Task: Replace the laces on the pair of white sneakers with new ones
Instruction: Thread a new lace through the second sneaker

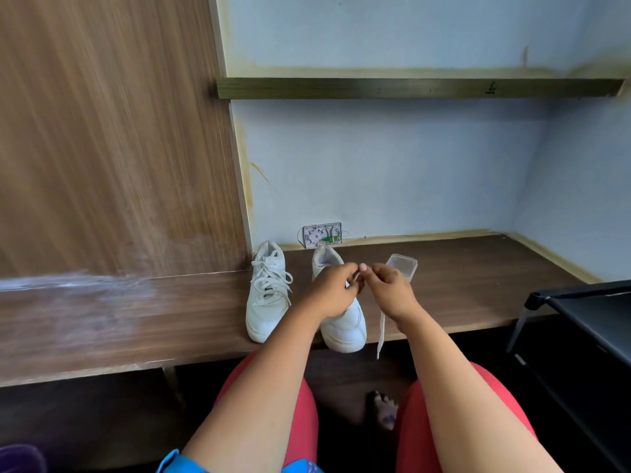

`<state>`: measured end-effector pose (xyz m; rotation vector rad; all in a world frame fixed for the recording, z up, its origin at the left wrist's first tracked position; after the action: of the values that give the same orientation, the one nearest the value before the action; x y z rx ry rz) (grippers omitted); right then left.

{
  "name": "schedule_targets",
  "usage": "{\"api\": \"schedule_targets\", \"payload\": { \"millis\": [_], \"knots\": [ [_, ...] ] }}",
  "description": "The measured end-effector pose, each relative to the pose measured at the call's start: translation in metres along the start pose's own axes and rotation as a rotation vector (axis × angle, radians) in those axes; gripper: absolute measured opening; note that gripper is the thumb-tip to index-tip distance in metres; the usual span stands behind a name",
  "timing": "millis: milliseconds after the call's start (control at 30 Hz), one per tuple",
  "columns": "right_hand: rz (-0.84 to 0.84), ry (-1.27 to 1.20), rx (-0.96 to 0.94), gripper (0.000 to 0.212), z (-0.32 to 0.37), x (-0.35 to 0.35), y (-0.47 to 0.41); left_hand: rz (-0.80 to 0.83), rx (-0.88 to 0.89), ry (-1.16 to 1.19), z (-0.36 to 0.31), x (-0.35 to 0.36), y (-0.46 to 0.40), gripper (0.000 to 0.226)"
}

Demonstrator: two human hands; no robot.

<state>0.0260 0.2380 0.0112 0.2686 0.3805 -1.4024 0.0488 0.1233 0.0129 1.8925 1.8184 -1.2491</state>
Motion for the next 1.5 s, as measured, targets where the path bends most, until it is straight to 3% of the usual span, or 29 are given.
{"api": "schedule_targets", "payload": {
  "millis": [167, 333, 533, 600, 733, 800, 833, 900, 967, 1033, 1100, 1167, 1267, 1367, 1433, 1500],
  "knots": [
    [-0.012, -0.046, 0.113, 0.040, -0.022, -0.021, -0.013, -0.113, -0.208, 0.004, 0.042, -0.032, 0.017, 0.024],
    [0.161, -0.173, 0.119, 0.031, -0.023, -0.015, -0.012, -0.215, -0.389, -0.077, 0.085, -0.070, 0.042, 0.027],
    [0.330, -0.612, 0.185, 0.010, -0.008, 0.002, -0.005, -0.247, -0.554, -0.237, 0.112, -0.083, 0.063, 0.032],
    [0.349, -0.712, 0.180, 0.011, -0.002, 0.002, -0.004, -0.180, -0.622, -0.323, 0.117, -0.084, 0.067, 0.029],
    [0.350, -0.809, 0.196, 0.009, 0.000, 0.004, -0.009, 0.165, -0.695, -0.461, 0.126, -0.075, 0.070, 0.029],
    [0.392, -0.818, 0.192, 0.010, 0.003, 0.012, -0.012, 0.269, -0.631, -0.531, 0.121, -0.071, 0.066, 0.042],
    [0.419, -0.813, 0.186, 0.011, 0.007, 0.017, -0.011, 0.242, -0.571, -0.521, 0.114, -0.068, 0.061, 0.053],
    [0.445, -0.742, 0.167, 0.010, 0.013, 0.030, -0.012, 0.072, -0.404, -0.251, 0.093, -0.059, 0.045, 0.064],
    [0.428, -0.630, 0.143, 0.008, 0.017, 0.042, -0.015, -0.120, -0.250, 0.241, 0.069, -0.044, 0.029, 0.046],
    [0.385, -0.538, 0.132, 0.008, 0.018, 0.050, -0.018, -0.252, -0.272, 0.689, 0.052, -0.030, 0.020, 0.024],
    [0.320, -0.501, 0.166, 0.008, 0.014, 0.053, -0.026, -0.339, -0.359, 1.027, 0.048, -0.019, 0.015, 0.020],
    [0.279, -0.471, 0.205, 0.007, 0.005, 0.055, -0.034, -0.370, -0.394, 1.140, 0.056, -0.010, 0.015, 0.021],
    [0.261, -0.283, 0.199, 0.007, -0.007, 0.062, -0.046, -0.365, -0.438, 0.751, 0.085, -0.007, 0.017, 0.023],
    [0.120, 0.137, 0.130, 0.020, -0.013, 0.055, -0.065, -0.315, -0.498, 0.328, 0.106, -0.006, 0.020, 0.021],
    [0.105, 0.435, 0.089, 0.024, -0.015, 0.058, -0.073, -0.277, -0.510, 0.146, 0.114, -0.002, 0.021, 0.021],
    [0.141, 0.564, 0.088, 0.031, -0.021, 0.068, -0.078, -0.265, -0.479, 0.068, 0.118, 0.005, 0.019, 0.018]
  ]
}}
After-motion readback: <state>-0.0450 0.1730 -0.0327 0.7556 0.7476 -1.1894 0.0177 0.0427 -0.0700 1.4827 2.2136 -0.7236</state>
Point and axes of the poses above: each hand's wrist, its own y-axis away from the middle knuckle, its own x-axis out of the palm, z = x × y, the point moved 7 cm from there along -y, towards the middle knuckle, and after that the axes turned 11 degrees about x, right-handed, at the moved point
